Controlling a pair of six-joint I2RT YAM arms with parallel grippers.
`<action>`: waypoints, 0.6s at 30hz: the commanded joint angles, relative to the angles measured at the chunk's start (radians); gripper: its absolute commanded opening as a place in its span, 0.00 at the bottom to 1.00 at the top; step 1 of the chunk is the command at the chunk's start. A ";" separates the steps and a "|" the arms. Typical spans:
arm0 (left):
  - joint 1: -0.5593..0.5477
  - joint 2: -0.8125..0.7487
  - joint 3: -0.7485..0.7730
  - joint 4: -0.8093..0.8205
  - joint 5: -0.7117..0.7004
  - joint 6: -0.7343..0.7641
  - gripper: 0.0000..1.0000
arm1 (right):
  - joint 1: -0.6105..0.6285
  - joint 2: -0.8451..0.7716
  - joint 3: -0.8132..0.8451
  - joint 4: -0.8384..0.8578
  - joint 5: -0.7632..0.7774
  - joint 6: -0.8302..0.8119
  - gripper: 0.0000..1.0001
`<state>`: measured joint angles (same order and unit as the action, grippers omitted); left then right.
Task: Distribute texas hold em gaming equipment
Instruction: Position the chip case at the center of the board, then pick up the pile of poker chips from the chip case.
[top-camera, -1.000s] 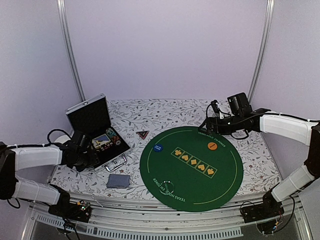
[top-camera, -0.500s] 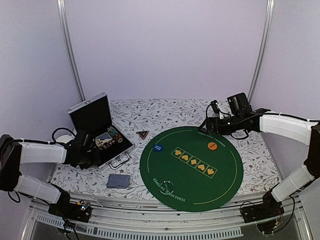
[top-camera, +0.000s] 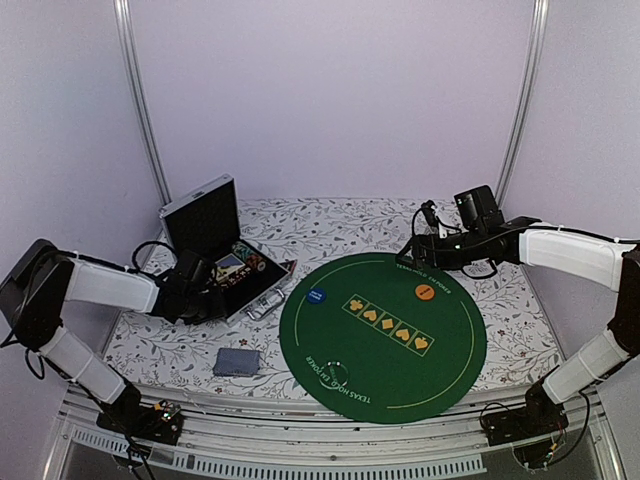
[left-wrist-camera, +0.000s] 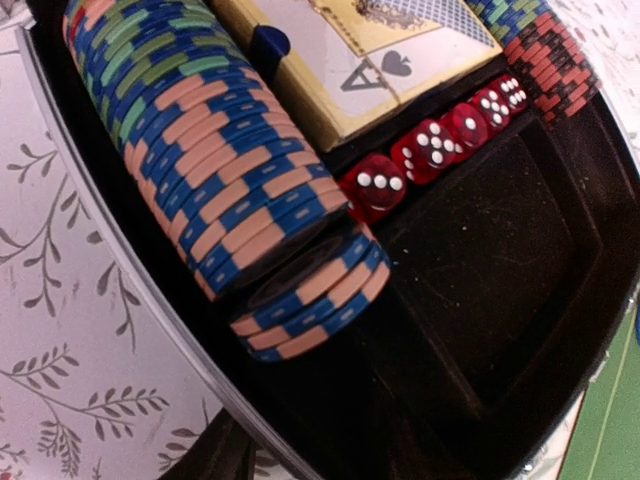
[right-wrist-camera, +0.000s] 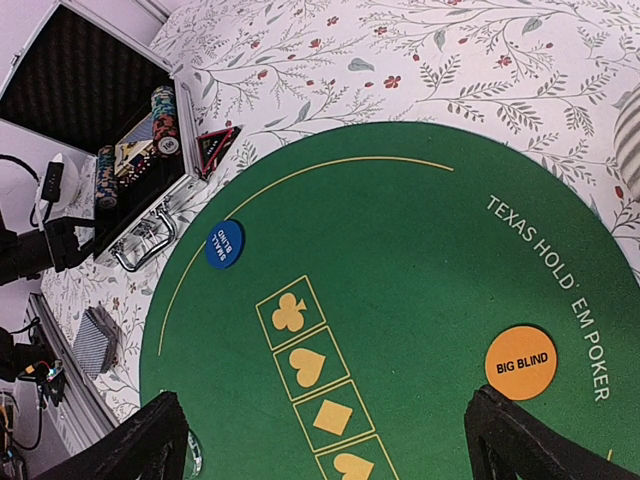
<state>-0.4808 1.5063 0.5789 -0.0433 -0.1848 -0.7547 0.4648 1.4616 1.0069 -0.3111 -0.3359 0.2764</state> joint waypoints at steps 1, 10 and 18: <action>-0.040 -0.025 0.033 -0.074 0.106 0.072 0.47 | 0.006 -0.006 0.005 0.002 -0.003 0.004 0.99; -0.045 -0.099 0.253 -0.393 -0.032 0.242 0.76 | 0.006 0.017 0.026 -0.003 -0.016 -0.002 0.99; 0.082 -0.015 0.408 -0.544 0.022 0.395 0.78 | 0.007 -0.006 0.016 -0.018 -0.012 -0.008 0.99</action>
<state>-0.4816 1.4475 0.9459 -0.4572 -0.1913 -0.4629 0.4648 1.4662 1.0073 -0.3149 -0.3473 0.2752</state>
